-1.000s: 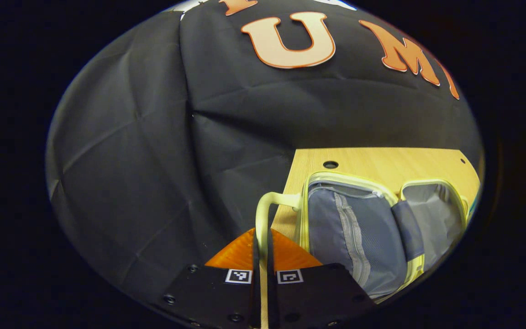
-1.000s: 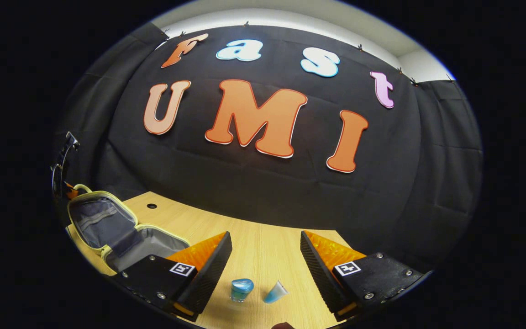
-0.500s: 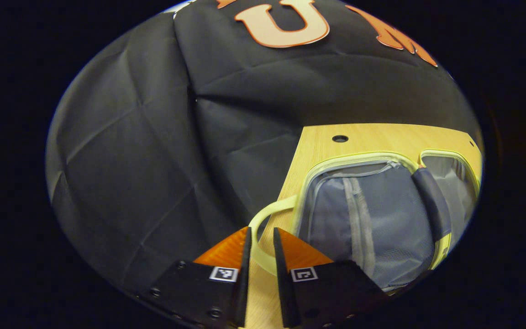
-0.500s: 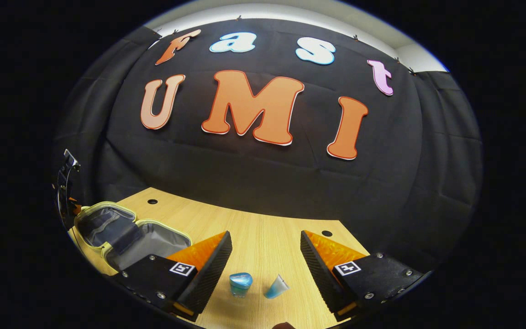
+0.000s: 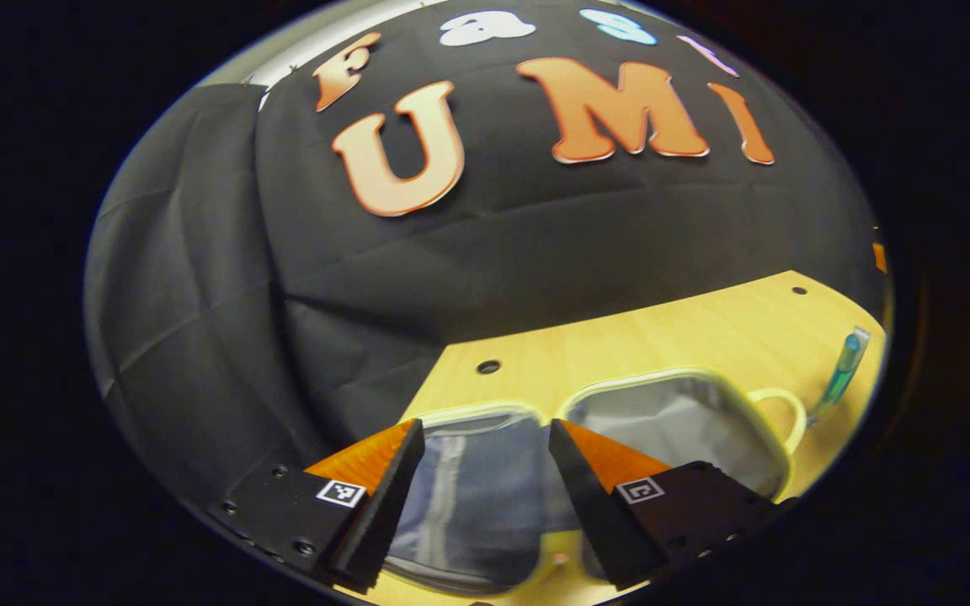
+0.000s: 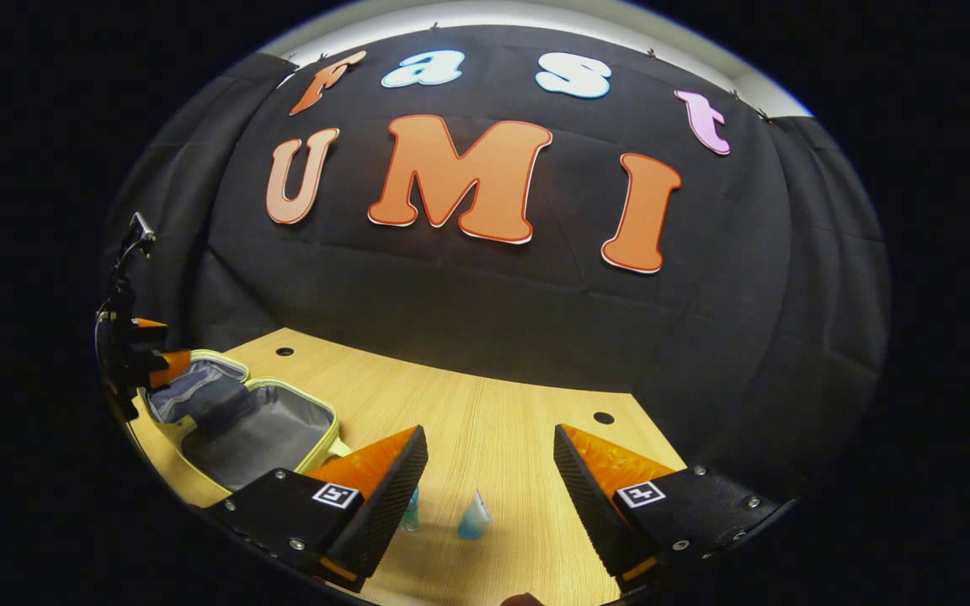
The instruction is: First open the suitcase, pack the skin care products into it, and then close the suitcase.
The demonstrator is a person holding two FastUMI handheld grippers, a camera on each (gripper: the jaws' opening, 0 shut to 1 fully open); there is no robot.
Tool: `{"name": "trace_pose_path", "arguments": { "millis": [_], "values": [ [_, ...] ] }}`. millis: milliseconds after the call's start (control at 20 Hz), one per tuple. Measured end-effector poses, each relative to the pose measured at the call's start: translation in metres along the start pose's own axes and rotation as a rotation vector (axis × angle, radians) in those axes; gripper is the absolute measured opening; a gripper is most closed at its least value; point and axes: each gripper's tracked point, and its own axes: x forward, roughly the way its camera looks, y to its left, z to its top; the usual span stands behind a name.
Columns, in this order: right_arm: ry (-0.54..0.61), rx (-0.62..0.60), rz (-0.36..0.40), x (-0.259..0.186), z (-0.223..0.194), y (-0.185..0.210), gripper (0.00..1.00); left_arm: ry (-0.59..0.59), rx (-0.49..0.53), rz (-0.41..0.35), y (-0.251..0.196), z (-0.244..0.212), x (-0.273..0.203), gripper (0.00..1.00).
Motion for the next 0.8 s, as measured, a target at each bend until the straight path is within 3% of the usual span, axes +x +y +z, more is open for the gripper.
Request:
{"name": "trace_pose_path", "arguments": {
  "millis": [50, 400, 600, 800],
  "values": [
    [0.003, 0.005, 0.012, 0.002, -0.003, -0.003, 0.95, -0.015, 0.007, -0.028, -0.023, 0.01, -0.003, 0.96],
    [0.043, -0.024, 0.105, 0.011, -0.028, -0.005, 0.95, -0.083, -0.016, -0.26, -0.177, 0.037, -0.022, 0.98],
    [0.062, -0.028, 0.118, 0.015, -0.041, -0.01, 0.95, -0.087, 0.017, -0.398, -0.255, 0.021, -0.035, 0.98],
    [0.067, -0.03, 0.129, 0.018, -0.048, -0.012, 0.95, -0.091, 0.064, -0.483, -0.301, 0.001, -0.045, 0.98]
  ]
}}
